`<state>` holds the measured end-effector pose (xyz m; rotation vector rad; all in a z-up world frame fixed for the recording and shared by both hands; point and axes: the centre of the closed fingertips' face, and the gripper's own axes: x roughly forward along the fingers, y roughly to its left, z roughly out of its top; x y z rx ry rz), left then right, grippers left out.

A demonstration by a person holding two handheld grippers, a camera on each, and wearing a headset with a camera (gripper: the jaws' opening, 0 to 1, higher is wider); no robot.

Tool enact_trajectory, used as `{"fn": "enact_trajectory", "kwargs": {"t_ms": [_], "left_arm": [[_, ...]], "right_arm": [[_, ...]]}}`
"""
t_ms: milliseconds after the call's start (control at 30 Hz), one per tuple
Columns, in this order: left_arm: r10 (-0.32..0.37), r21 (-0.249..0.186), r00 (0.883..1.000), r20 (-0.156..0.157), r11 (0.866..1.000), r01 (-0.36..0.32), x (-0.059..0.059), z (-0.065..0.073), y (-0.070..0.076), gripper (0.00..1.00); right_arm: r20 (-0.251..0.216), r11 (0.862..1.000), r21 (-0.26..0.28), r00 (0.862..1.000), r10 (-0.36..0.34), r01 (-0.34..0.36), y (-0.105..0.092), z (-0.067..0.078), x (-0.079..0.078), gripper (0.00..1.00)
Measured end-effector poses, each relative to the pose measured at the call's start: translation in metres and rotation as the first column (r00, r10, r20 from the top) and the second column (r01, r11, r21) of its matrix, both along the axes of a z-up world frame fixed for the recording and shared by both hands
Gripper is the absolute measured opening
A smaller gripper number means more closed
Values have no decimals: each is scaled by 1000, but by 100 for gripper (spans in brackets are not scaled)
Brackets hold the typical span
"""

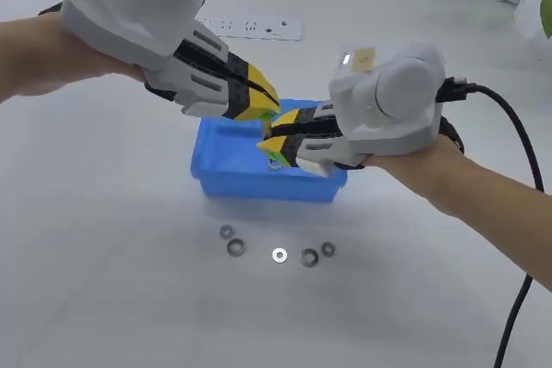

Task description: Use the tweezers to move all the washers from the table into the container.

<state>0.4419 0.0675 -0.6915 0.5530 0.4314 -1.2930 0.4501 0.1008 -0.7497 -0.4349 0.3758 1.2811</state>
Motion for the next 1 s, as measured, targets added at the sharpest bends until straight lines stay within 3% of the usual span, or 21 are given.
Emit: {"fn": "enact_trajectory", "kwargs": {"t_ms": [233, 267, 333, 400, 500, 633, 767, 867, 1000], "left_arm": [[-1, -40, 1000, 21, 999, 2, -9, 20, -3, 6], [-4, -41, 999, 41, 999, 5, -11, 24, -3, 6], [-6, -44, 999, 48, 999, 8, -16, 30, -3, 6], [-2, -55, 998, 57, 998, 5, -10, 31, 2, 7], [8, -62, 998, 62, 998, -4, -13, 38, 3, 8], [12, -59, 998, 57, 998, -9, -19, 41, 4, 7], [19, -69, 999, 31, 997, -17, -25, 43, 4, 5], [15, -77, 1000, 27, 997, -13, -33, 47, 2, 5], [3, -53, 999, 34, 999, -1, -44, 48, 2, 5]], "right_arm": [[14, 999, 38, 1000, 3, -4, -1, 17, -8, 9], [17, 999, 52, 1000, 6, -7, -1, 21, -10, 9], [16, 998, 67, 1000, 14, -15, -1, 25, -14, 9], [21, 997, 69, 1000, 19, -21, -1, 28, -18, 9], [25, 996, 88, 999, 22, -25, -1, 33, -21, 9], [27, 995, 92, 999, 20, -22, -1, 36, -25, 9], [33, 995, 94, 999, 18, -21, -2, 39, -29, 9], [43, 995, 92, 999, 25, -28, -2, 42, -34, 9], [64, 996, 75, 997, 40, -44, -1, 43, -41, 9]]}}
